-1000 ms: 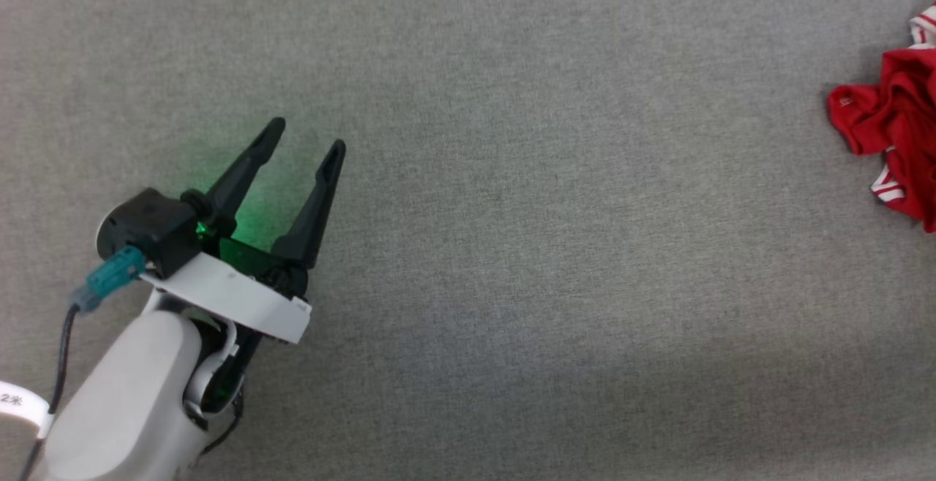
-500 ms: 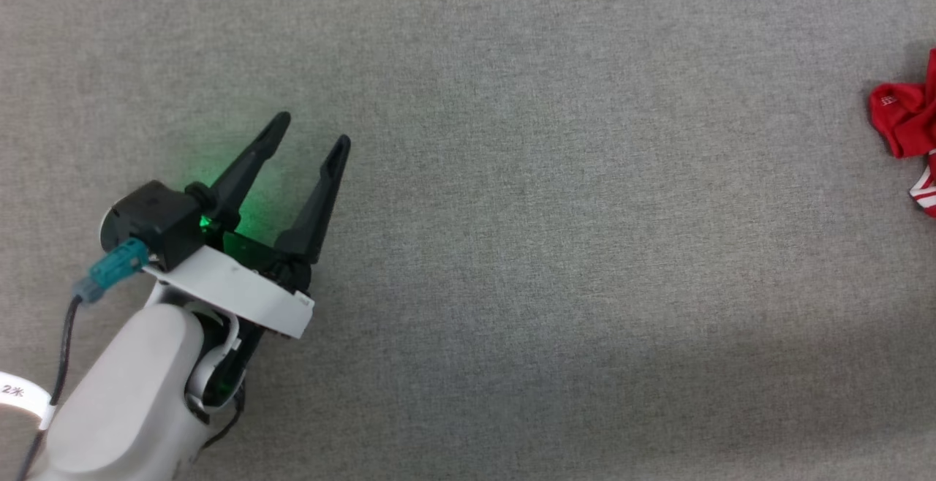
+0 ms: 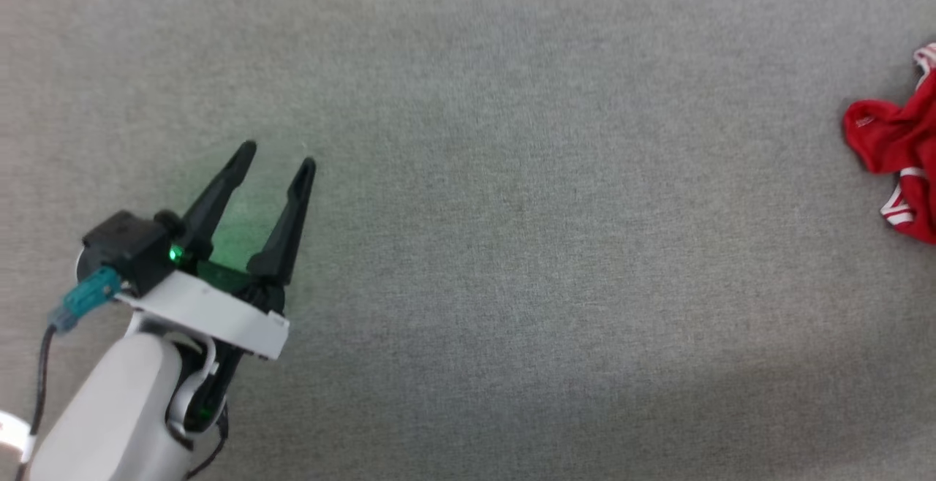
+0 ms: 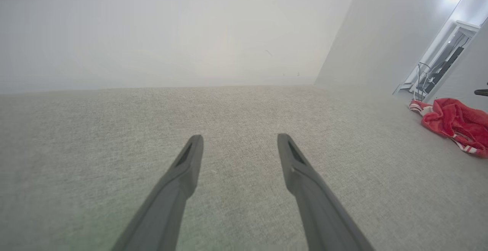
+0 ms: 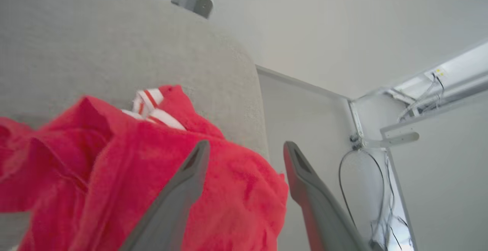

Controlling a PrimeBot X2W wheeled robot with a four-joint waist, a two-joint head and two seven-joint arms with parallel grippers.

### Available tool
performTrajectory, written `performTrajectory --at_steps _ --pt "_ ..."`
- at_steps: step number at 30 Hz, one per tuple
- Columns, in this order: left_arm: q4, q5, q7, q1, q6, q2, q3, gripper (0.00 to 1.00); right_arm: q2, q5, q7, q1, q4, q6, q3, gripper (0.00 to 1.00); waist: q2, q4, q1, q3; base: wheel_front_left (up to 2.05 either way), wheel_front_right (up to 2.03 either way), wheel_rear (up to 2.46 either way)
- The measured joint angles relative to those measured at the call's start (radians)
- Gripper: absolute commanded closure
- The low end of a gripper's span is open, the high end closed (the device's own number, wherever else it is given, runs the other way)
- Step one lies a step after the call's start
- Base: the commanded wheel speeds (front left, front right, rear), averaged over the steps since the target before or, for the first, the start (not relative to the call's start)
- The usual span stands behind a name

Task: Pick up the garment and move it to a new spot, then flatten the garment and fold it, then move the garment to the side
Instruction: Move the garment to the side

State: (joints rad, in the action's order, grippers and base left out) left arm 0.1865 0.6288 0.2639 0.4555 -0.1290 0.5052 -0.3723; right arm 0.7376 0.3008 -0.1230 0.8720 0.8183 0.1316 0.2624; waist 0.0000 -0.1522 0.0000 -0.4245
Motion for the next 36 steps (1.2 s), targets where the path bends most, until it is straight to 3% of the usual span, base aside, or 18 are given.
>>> performTrajectory --at_steps 8,19,28,36 --pt "0.008 -0.006 0.000 -0.095 0.000 -0.012 0.076 0.00 -0.053 0.057 0.132 -0.009 -0.059 0.000 0.043 0.00 0.0000 0.019 -0.0001 0.084 0.00 0.00 0.00" --pt "0.003 -0.047 0.000 -0.252 0.000 -0.045 0.203 0.00 -0.185 0.102 0.337 -0.165 -0.120 0.000 0.082 0.00 0.0000 0.055 0.0000 0.216 0.00 0.00 0.00" --pt "-0.029 -0.084 0.000 -0.404 0.000 -0.073 0.284 0.00 -0.284 0.063 0.382 -0.366 -0.198 0.000 0.033 0.00 0.0000 0.087 0.0000 0.327 0.00 0.00 0.00" --pt "-0.062 -0.108 0.000 -0.496 0.000 -0.099 0.343 0.00 -0.367 -0.015 0.384 -0.551 -0.370 0.000 -0.070 0.00 0.0000 0.111 0.0000 0.386 0.00 0.00 0.00"
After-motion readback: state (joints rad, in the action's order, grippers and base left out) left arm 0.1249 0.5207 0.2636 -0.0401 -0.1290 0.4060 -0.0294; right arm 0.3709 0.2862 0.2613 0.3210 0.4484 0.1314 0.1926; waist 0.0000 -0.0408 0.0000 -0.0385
